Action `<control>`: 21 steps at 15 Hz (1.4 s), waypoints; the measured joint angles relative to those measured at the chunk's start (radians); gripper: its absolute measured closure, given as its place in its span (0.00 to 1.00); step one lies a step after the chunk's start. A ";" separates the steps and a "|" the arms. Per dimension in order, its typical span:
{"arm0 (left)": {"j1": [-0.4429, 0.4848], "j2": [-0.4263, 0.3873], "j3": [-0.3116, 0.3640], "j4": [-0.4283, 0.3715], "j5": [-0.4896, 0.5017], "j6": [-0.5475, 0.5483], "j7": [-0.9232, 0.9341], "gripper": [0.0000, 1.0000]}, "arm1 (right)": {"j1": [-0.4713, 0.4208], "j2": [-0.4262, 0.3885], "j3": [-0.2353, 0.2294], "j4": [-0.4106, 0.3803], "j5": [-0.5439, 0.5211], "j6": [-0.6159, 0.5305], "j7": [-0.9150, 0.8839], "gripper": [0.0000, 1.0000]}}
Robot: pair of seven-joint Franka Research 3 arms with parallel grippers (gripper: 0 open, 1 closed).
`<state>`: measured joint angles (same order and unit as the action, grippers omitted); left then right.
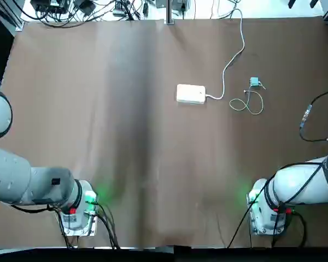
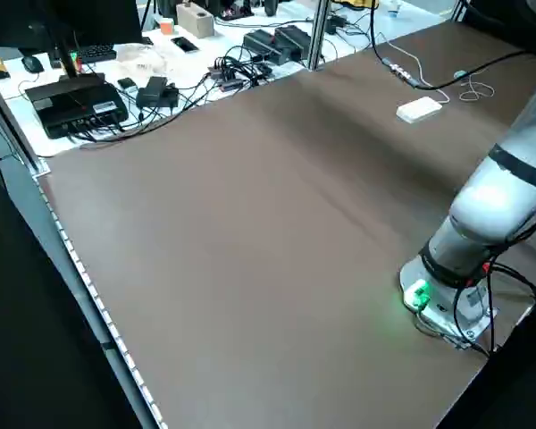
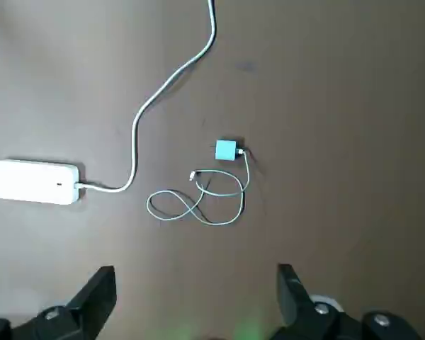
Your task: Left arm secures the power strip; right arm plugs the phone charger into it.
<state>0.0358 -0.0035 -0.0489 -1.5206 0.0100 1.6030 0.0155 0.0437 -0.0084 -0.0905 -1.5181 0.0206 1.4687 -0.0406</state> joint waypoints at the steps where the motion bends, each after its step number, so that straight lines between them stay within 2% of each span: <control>1: 0.000 0.000 0.000 -0.001 0.000 0.000 0.000 0.00 | 0.000 0.000 0.000 0.000 0.000 0.000 0.000 0.00; 12: -0.001 0.000 -0.001 -0.014 0.000 -0.003 -0.002 0.00 | 0.000 0.001 0.000 0.000 0.000 0.000 -0.013 0.00; 17: -0.014 0.002 -0.016 -0.056 -0.008 -0.002 -0.004 0.00 | -0.002 0.026 0.000 -0.003 0.000 0.002 -0.125 0.00; 21: -0.026 0.004 -0.039 -0.132 -0.088 0.065 -0.017 0.00 | -0.015 0.060 0.000 -0.006 0.020 0.010 -0.297 0.00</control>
<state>0.0100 0.0004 -0.0878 -1.6526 -0.0780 1.6684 -0.0015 0.0284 0.0512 -0.0905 -1.5240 0.0408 1.4784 -0.3372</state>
